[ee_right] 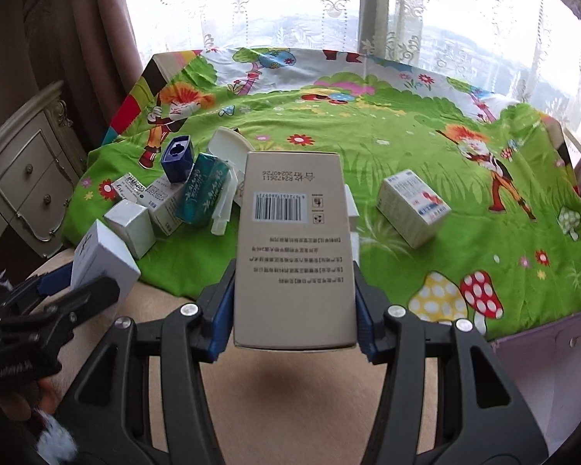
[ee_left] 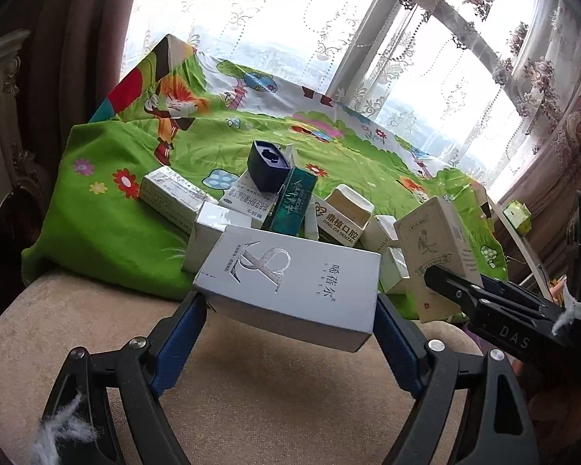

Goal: Organize rigid objects
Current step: 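Carry both boxes into the purple storage box and open both tools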

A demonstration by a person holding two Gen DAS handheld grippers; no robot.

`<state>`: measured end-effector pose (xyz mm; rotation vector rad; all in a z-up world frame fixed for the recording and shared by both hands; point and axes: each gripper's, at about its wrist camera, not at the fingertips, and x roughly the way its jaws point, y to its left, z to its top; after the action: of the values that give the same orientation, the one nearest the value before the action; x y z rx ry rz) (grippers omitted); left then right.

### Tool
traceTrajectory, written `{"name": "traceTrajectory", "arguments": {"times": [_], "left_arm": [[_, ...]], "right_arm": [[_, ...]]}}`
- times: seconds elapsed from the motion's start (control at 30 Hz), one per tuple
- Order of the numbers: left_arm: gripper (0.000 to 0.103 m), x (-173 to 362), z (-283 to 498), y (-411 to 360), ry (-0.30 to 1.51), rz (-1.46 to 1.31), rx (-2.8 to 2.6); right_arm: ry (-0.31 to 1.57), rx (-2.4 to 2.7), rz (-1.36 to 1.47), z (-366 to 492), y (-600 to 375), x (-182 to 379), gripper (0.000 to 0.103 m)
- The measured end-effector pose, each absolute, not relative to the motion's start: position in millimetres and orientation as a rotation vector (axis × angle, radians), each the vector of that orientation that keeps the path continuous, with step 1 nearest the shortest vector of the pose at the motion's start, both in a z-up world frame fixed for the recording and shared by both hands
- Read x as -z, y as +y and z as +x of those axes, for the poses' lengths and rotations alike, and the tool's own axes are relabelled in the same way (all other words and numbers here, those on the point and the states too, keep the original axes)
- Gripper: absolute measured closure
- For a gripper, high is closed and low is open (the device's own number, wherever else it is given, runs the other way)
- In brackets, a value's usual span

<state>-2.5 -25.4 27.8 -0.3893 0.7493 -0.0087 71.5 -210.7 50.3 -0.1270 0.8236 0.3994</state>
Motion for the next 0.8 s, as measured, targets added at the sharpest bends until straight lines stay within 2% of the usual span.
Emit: {"name": "traceTrajectory", "arguments": {"times": [0.8], "left_arm": [[0.017,-50.9,22.8,-135.8,0.810,-0.185,0.236]], "right_arm": [[0.855,-0.197,0.062,47.8,-350.3,-52.5,0.047]]}}
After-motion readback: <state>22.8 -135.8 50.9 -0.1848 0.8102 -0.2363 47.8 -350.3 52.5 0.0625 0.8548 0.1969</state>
